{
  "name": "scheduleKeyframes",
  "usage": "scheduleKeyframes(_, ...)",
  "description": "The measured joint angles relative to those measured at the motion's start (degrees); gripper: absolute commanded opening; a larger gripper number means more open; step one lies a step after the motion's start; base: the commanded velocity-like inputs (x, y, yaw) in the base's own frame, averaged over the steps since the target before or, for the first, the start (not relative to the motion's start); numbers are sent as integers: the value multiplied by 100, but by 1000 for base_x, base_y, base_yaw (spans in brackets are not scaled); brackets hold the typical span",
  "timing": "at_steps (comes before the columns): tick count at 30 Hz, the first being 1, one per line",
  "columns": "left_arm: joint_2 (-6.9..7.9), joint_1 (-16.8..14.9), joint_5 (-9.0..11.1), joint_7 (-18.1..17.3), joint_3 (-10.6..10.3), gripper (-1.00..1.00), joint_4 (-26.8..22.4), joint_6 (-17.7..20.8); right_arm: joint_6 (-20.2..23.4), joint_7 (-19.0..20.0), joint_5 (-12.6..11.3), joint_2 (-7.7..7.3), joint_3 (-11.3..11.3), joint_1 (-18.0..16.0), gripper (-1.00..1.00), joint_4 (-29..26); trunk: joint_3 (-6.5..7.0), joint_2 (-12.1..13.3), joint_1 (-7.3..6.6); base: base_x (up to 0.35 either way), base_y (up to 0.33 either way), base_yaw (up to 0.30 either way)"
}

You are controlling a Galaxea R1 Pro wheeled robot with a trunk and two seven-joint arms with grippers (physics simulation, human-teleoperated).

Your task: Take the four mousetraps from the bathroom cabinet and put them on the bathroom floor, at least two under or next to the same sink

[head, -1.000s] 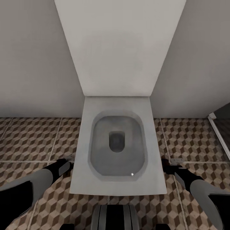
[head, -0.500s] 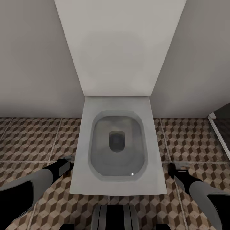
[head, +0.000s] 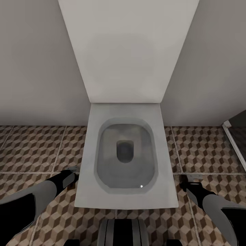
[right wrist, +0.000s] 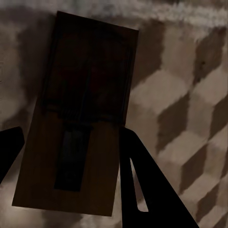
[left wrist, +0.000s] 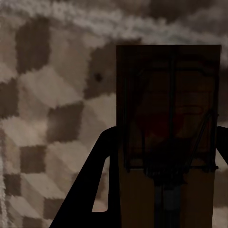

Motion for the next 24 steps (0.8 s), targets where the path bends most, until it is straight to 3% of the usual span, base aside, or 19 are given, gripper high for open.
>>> scheduleKeyframes(7,6,0,0,-1,2,-100,0,1,-277,43,7,-7,26,-5,-100,-20,0,0,1,0,0,0)
scheduleKeyframes(24,14,0,9,0,8,-100,-1,0,-292,53,2,-12,32,-9,-100,-28,-9,0,1,0,0,17)
